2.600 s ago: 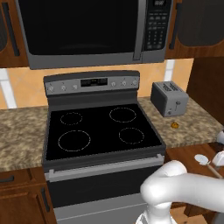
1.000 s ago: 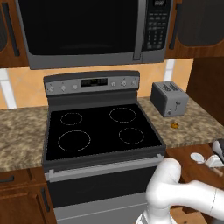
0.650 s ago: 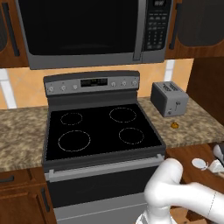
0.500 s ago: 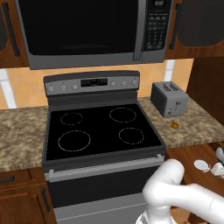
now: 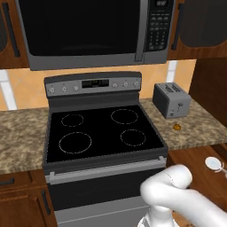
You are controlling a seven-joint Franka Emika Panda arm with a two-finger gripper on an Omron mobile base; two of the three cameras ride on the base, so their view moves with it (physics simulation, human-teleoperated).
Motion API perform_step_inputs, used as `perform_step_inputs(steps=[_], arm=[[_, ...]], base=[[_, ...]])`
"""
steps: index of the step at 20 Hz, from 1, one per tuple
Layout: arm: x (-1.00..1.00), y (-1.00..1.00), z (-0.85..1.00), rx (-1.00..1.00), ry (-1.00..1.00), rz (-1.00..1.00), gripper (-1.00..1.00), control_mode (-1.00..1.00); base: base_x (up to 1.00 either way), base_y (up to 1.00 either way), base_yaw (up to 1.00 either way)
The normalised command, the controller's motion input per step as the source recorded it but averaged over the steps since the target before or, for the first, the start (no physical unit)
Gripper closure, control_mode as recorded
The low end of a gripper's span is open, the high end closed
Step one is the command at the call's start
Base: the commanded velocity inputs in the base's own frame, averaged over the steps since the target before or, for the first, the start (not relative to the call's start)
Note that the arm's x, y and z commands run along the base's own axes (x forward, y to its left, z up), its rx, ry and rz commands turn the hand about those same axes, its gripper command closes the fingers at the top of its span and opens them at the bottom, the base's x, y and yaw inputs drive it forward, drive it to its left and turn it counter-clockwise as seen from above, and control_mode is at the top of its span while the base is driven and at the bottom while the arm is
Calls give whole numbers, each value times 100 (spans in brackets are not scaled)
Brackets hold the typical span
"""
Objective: Pick the pizza cutter from the drawer and place it on the counter.
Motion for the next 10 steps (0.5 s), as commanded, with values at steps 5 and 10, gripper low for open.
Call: perform_step_inputs(steps=[5, 10], arm=[[-38, 15, 99, -13, 1, 2, 100, -100], [-54, 46, 100, -9, -4, 0, 100, -100]], base=[[0, 0, 0], [0, 0, 0]])
